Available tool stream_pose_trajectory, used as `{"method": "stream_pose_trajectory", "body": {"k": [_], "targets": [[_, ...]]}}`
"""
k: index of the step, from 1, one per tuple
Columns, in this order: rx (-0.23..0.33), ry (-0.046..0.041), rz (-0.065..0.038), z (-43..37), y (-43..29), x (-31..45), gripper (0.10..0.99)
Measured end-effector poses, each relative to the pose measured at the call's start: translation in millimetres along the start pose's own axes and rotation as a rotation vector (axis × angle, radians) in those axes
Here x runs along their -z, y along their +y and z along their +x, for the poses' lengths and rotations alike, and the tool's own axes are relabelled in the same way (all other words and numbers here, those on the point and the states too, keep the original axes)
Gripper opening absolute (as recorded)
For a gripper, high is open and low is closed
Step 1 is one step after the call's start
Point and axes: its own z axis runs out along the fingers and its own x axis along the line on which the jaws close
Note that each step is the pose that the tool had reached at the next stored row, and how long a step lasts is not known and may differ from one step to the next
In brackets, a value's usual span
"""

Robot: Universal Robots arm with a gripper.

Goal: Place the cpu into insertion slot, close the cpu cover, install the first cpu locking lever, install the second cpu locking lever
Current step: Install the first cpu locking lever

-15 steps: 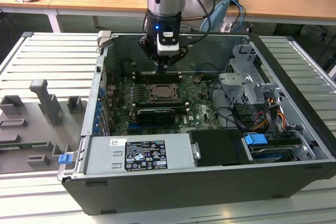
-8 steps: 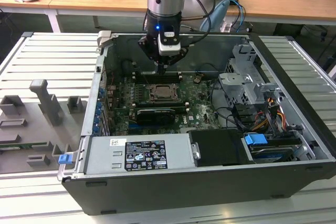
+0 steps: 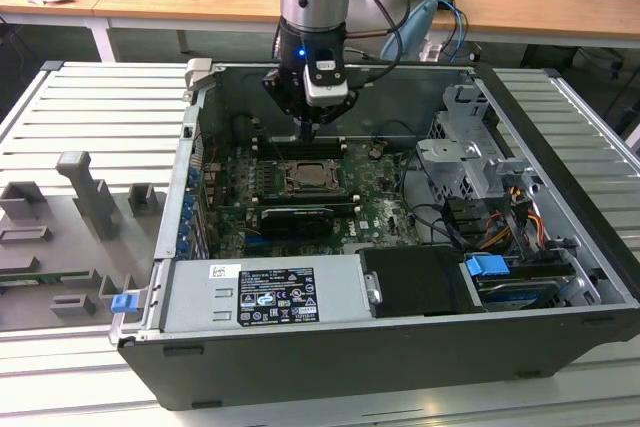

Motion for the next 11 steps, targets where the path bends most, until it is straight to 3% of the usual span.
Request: {"method": "stream_pose_trajectory", "body": {"k": [11], "targets": [[0.061, 0.0021, 0.0, 0.0, 0.0, 0.0, 0.106]]}}
